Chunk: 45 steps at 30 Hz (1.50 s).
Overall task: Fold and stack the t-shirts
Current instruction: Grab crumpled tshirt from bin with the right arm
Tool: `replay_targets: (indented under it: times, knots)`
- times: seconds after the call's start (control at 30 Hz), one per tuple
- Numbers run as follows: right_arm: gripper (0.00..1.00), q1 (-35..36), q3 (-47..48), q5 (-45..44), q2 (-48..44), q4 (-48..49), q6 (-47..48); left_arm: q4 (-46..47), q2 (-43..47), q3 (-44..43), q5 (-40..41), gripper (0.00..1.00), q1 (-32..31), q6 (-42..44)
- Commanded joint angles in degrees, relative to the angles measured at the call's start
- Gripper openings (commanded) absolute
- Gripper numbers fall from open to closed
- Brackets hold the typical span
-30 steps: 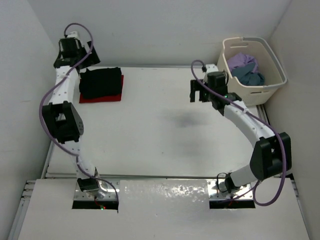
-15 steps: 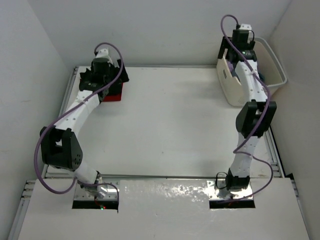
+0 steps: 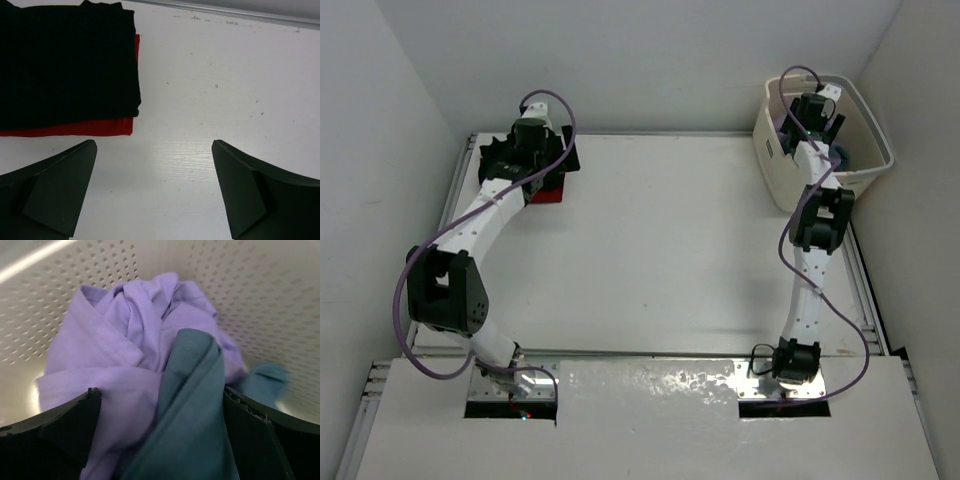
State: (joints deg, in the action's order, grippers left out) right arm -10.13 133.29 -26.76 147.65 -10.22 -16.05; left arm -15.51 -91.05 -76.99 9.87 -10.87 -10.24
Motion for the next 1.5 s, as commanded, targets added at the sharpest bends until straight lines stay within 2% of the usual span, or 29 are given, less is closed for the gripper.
replay_targets:
  times: [0.0,0.07,0.13,0.17,0.23,0.3,0.33,0.5,0.67,1.0,1.2,1.47]
  knots:
    - [0.99,-0.06,3.38,2.32,2.28,12.04,-2.48,0.3,-0.89,-3.43,2.43,1.0,-0.55,3.2]
    - [0.98,-0.06,3.37,3.82,3.77,15.3,-3.45,0.3,-1.15,-3.43,2.87,1.0,-0.64,3.38]
    - [0.91,-0.06,4.6,2.69,5.27,15.84,-3.63,-0.05,-1.76,-3.43,3.31,1.0,-0.64,3.04]
    - [0.79,-0.15,4.69,2.25,5.54,16.97,-3.63,-0.31,-2.12,-3.69,3.84,1.0,-0.64,2.86]
    - [0.65,-0.85,4.26,3.38,5.8,17.6,-4.86,-0.49,-2.99,-3.96,4.54,1.0,-0.64,3.03]
    - [0.19,-1.64,4.08,4.61,5.8,17.43,-6.79,-0.75,-3.96,-4.74,5.86,1.0,-0.64,3.29]
    - [0.0,-1.73,3.73,4.27,4.76,17.43,-7.32,-1.36,-4.31,-5.1,6.21,1.0,-0.64,3.3]
    - [0.0,-1.65,1.18,7.86,-1.3,19.45,-3.46,0.3,-4.58,-5.1,4.02,1.0,-0.64,3.03]
    - [0.0,-1.47,-4.27,8.83,-12.54,23.75,-3.11,2.41,-3.71,-3.79,2.26,1.0,-0.64,2.33]
    - [0.0,-1.29,-0.84,11.29,-14.68,19.97,-2.58,6.45,-2.91,-1.23,0.24,1.0,-0.64,2.68]
    - [0.0,-0.15,2.67,21.3,-16.78,23.2,-4.51,6.1,-3.97,-2.11,-0.38,1.0,-0.64,1.89]
    - [0.0,2.74,2.93,29.66,-31.1,26.13,-8.21,9.53,-1.16,2.28,-3.98,1.0,-0.64,-0.04]
